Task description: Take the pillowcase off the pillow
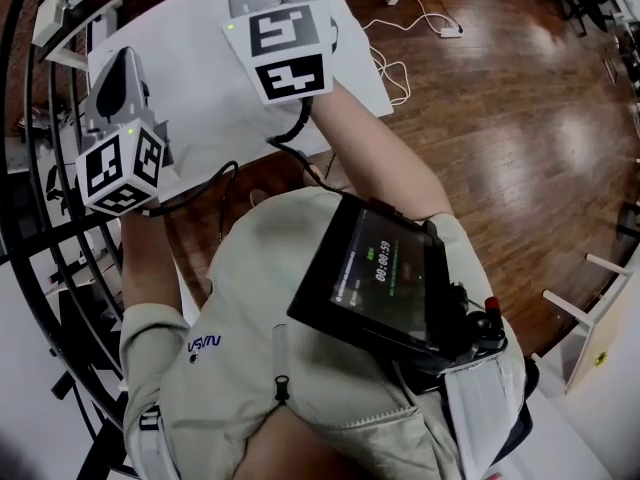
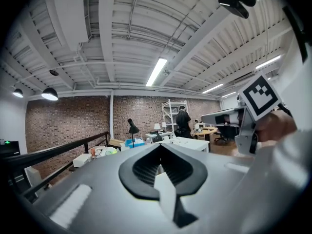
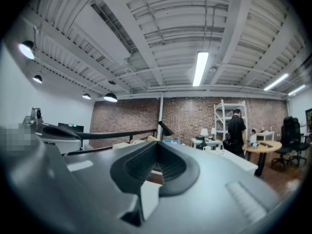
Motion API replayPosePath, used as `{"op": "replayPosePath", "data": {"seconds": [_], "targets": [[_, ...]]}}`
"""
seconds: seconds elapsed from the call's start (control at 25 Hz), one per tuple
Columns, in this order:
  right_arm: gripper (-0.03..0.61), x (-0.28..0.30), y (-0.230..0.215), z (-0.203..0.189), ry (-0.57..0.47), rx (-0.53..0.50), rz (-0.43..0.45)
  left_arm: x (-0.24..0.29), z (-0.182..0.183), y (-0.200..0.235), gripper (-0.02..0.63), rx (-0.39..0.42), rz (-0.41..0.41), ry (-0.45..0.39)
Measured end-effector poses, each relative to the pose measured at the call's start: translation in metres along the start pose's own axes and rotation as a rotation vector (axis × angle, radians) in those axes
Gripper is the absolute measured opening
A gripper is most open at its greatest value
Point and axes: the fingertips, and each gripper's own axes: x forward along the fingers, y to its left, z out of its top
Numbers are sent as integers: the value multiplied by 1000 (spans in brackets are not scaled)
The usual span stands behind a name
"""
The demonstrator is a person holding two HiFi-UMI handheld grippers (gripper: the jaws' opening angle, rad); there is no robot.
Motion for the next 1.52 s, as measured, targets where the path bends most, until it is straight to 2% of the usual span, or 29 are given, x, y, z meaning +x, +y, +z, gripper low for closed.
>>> {"op": "replayPosePath", "data": {"seconds": [0.2, 0.44, 0.72, 1.0, 1.52], "targets": [[5, -24, 10, -7, -14, 39, -16, -20, -10, -15, 6, 17, -19, 4], [5, -8, 12, 0, 1, -44, -1, -14, -13, -19, 6, 55, -37, 27], [5, 3, 7, 36, -46, -110, 16, -5, -2, -20, 6, 70, -25, 16], [5, -11, 19, 35, -55, -54, 24, -10, 7, -18, 6, 75, -30, 2], [5, -19, 19, 34, -62, -34, 16, -11, 5, -21, 6, 81, -48, 9]]}}
